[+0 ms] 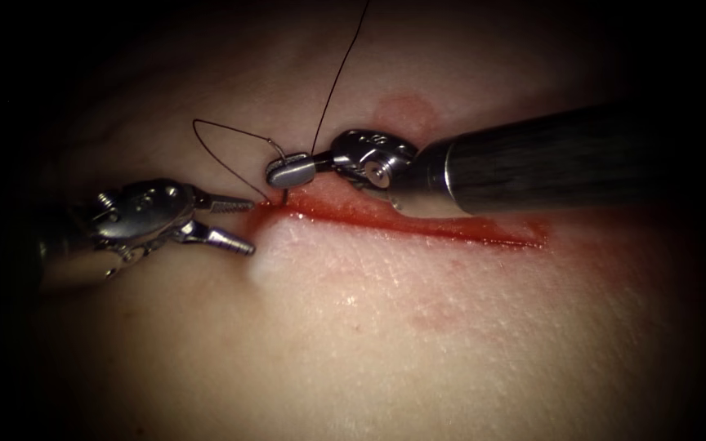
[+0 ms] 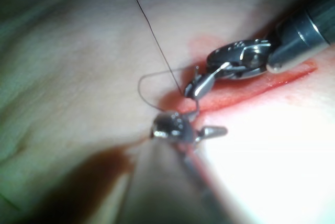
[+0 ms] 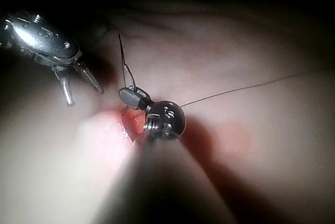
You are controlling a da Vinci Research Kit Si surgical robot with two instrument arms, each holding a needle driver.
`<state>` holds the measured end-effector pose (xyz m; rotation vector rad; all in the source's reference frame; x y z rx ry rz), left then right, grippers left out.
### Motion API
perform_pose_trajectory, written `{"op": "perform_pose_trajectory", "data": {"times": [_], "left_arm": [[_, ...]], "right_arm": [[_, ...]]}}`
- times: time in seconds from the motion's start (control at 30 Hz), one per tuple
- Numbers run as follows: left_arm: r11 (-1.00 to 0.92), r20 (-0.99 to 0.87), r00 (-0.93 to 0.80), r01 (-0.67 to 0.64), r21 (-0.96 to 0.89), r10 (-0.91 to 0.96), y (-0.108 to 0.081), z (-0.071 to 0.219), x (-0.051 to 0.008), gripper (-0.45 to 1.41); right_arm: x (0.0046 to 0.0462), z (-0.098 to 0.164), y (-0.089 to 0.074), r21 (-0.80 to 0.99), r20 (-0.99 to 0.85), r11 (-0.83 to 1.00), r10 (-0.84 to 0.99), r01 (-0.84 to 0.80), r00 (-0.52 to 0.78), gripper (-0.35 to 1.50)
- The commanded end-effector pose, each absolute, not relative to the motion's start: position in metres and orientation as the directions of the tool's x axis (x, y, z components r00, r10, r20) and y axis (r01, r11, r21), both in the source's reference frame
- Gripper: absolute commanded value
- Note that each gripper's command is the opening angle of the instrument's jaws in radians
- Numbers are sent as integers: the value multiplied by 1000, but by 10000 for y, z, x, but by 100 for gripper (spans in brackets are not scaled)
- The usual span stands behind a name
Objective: Wound Closure
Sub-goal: Throw the needle through the bottom side of the cut.
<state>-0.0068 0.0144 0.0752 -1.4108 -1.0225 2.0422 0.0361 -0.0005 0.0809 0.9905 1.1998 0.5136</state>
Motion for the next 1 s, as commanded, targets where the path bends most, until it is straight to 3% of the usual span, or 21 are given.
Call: {"op": "perform_pose_trajectory", "data": {"times": [0.03, 1.0], "left_arm": [[-621, -590, -373, 45, -783, 716, 142, 759, -74, 38], [-620, -589, -374, 46, -783, 716, 142, 758, -72, 38]], "right_arm": [[367, 813, -8, 851, -523, 500, 787, 160, 326, -35], [379, 823, -40, 878, -472, 441, 860, 185, 193, -35]]}}
